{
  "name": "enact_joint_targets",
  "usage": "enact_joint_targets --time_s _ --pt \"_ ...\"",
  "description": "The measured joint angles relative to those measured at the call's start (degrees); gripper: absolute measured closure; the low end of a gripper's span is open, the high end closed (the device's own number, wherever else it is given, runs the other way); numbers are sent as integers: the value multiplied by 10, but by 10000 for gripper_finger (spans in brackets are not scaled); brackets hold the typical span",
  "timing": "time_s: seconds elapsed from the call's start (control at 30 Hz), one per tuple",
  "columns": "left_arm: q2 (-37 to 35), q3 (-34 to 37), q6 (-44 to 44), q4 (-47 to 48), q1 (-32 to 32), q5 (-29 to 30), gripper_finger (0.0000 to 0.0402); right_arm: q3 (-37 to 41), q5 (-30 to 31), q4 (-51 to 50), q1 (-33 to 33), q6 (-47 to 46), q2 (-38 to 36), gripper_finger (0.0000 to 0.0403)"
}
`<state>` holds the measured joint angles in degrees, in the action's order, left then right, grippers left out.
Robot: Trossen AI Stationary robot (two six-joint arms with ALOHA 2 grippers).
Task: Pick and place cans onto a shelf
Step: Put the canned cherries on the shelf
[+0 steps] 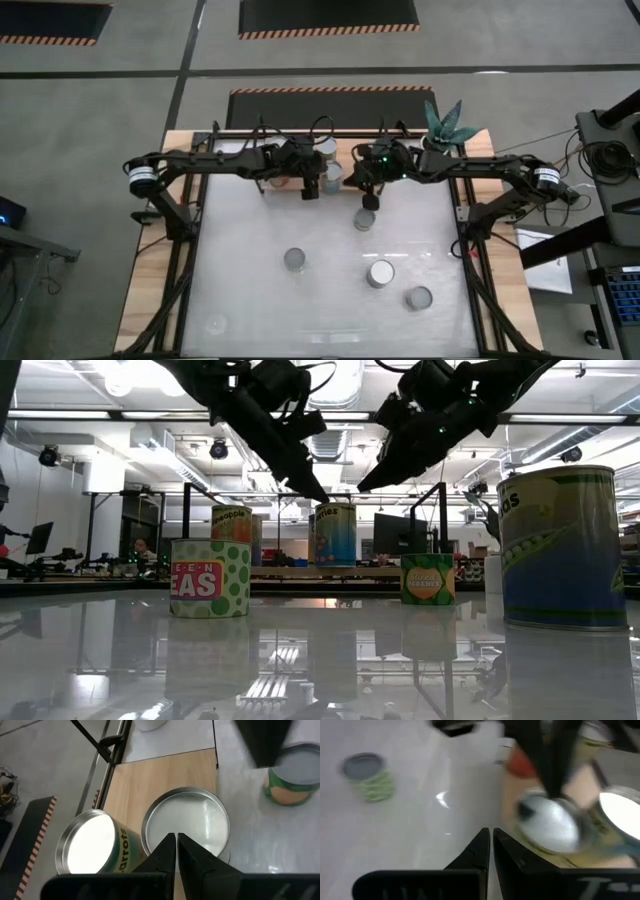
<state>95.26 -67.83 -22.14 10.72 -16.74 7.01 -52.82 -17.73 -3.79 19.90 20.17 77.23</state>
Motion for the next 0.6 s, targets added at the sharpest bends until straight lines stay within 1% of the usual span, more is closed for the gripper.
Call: enact_joint_targets --time_s 0.07,0.2,0.37,0.47,0.6 --pt "-1 -1 5 0 0 0 402 0 -22 0 0 4 0 390" --pt "-1 -1 8 0 0 0 402 0 -22 1 0 4 9 390" --pt "-1 -1 25 0 0 0 402 0 -17 7 0 17 39 390" --pt "-1 -1 38 0 0 0 402 0 4 24 0 19 52 390" --pt "-1 -1 47 1 0 0 402 -1 28 29 2 17 50 390"
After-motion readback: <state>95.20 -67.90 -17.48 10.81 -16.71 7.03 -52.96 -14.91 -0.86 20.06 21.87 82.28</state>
